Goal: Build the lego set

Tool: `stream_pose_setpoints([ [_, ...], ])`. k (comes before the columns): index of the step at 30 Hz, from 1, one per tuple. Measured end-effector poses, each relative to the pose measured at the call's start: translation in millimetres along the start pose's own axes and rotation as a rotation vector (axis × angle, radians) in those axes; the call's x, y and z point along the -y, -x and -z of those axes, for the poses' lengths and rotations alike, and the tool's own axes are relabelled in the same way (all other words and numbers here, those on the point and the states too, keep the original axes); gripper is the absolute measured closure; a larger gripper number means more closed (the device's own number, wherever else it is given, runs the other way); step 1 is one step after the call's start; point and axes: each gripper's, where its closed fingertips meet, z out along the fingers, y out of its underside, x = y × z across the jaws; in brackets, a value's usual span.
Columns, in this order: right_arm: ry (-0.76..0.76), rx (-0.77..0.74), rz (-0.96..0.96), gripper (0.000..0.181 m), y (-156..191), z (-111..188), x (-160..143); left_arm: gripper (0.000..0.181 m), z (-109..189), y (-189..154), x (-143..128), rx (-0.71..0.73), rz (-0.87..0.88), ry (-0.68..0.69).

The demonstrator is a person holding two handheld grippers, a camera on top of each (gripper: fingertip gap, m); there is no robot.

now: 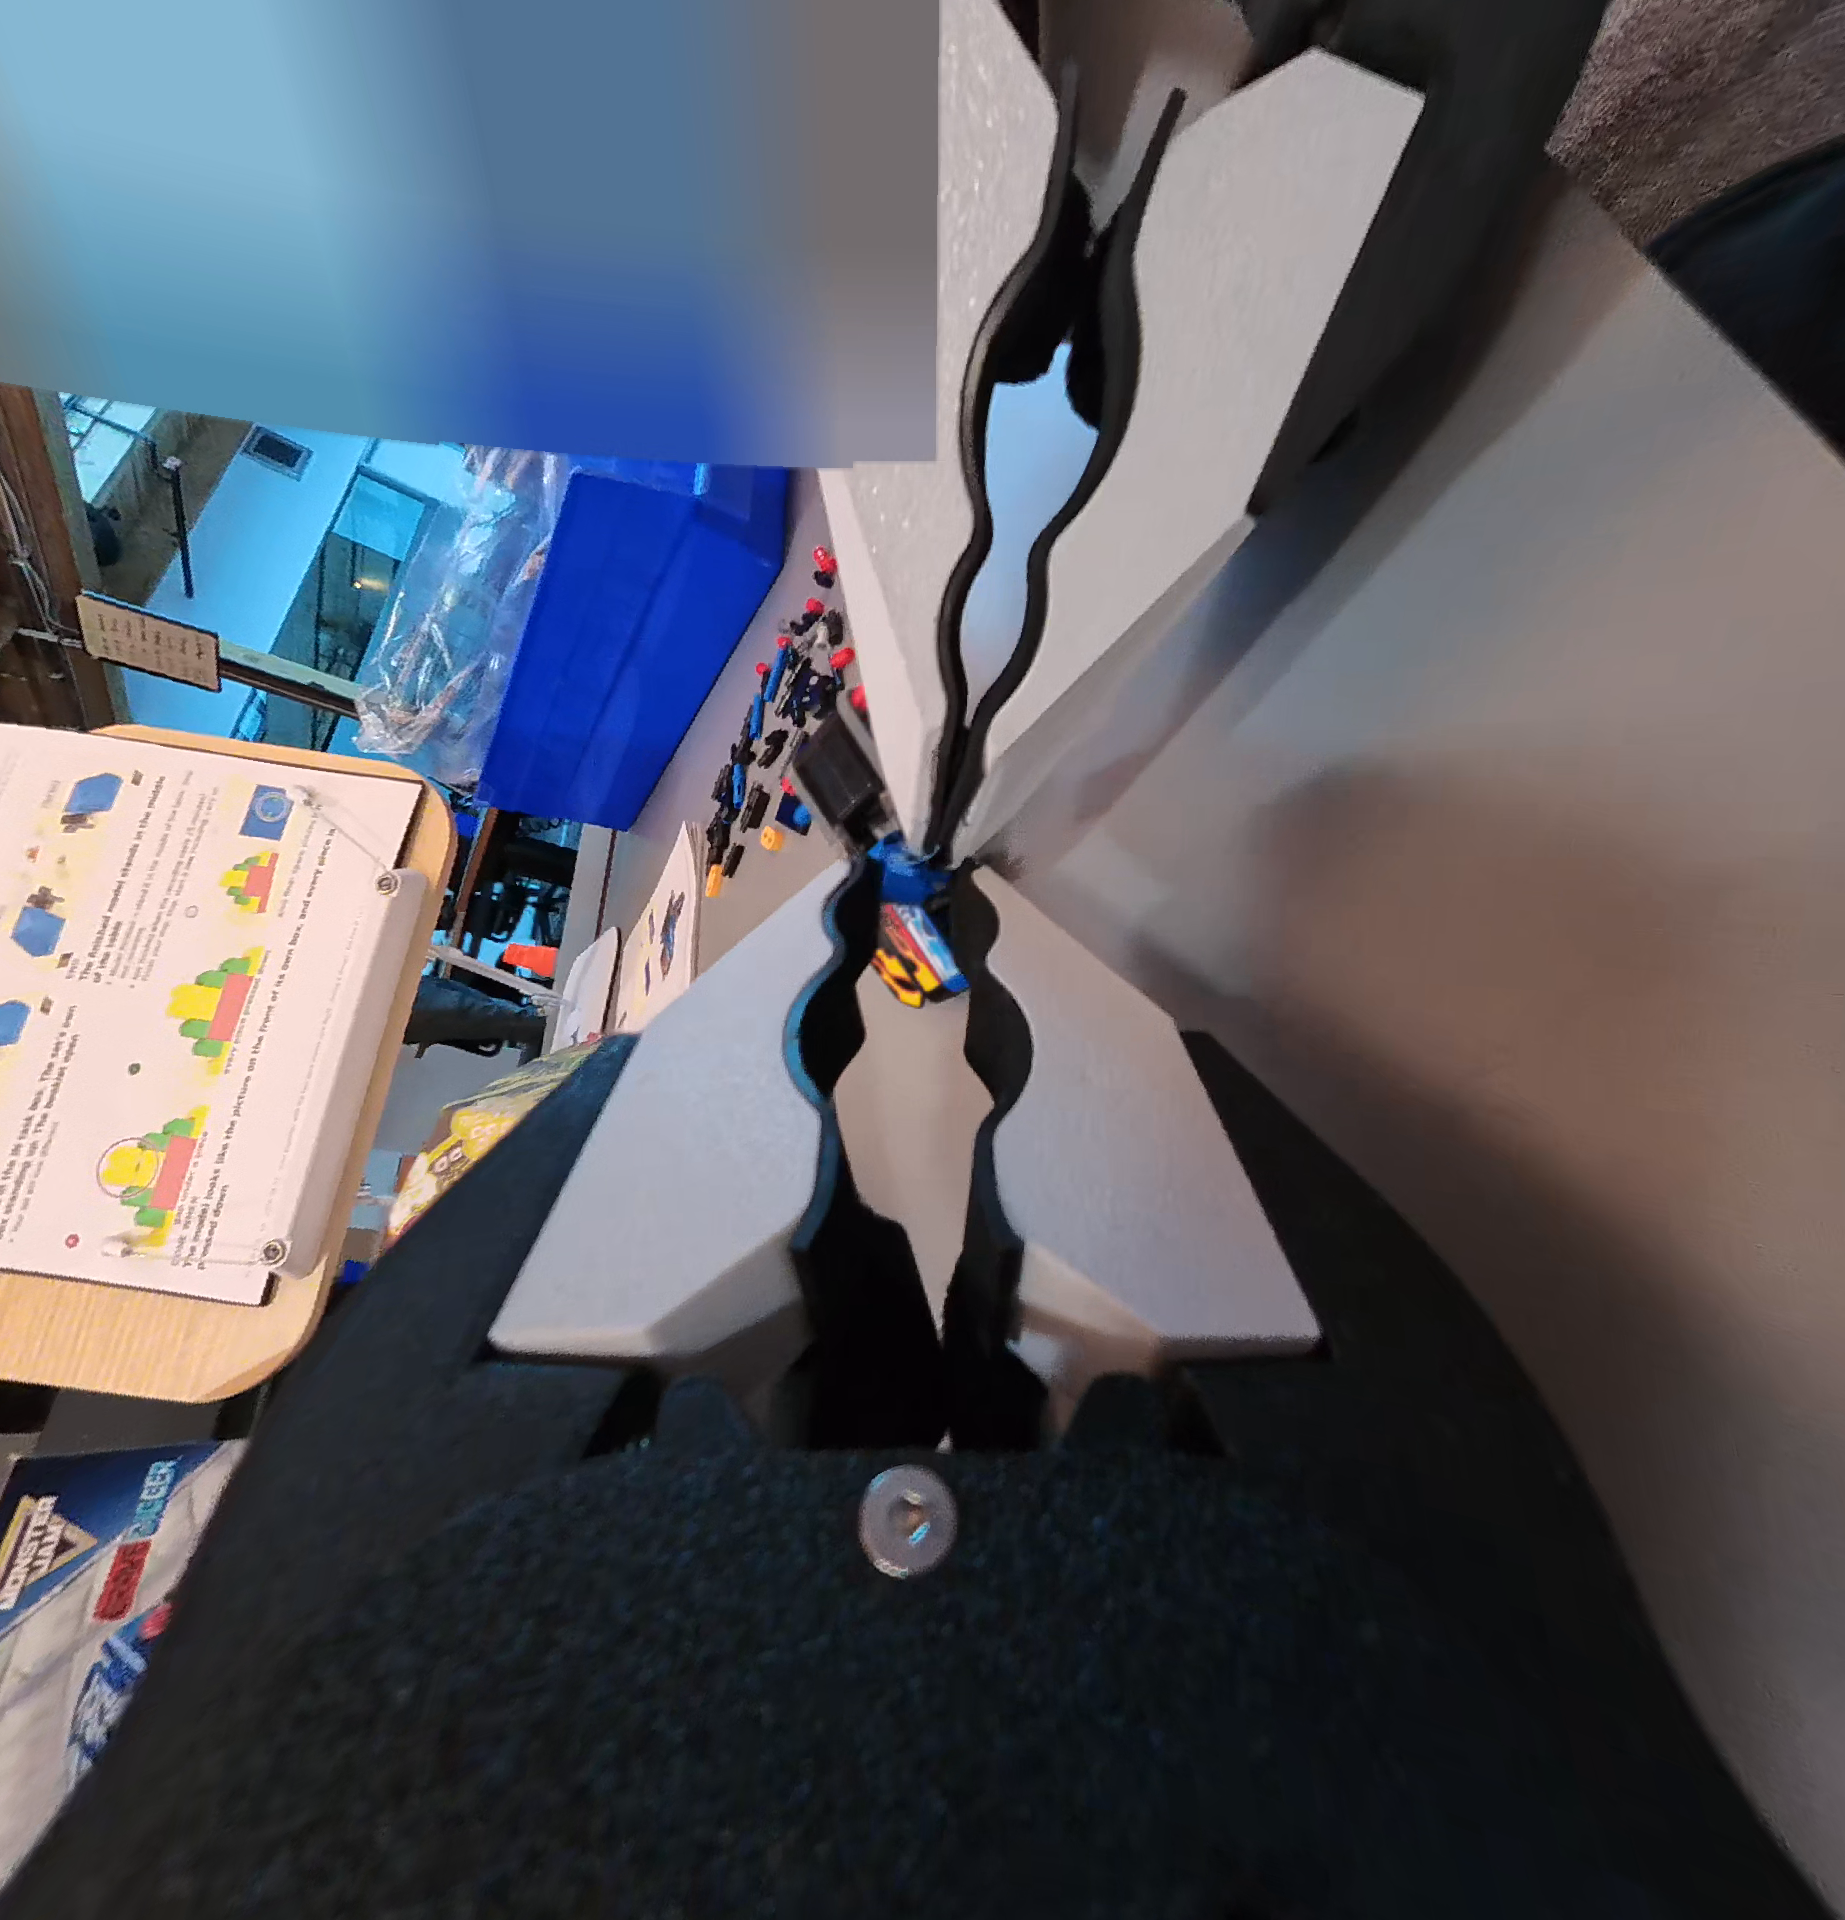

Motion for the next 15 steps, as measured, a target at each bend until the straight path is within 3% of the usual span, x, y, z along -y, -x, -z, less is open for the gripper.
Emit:
stream_pose_setpoints([
  [6,-0.028,0.042,-0.012,0.181,3.3,4.7,2.0,0.17,1.2,-4.0,4.9,-0.032,0.032,-0.028],
  [15,-0.123,0.107,-0.274,0.181,-9.5,13.3,11.4,0.17,7.6,5.6,16.7,-0.113,0.3,-0.132],
])
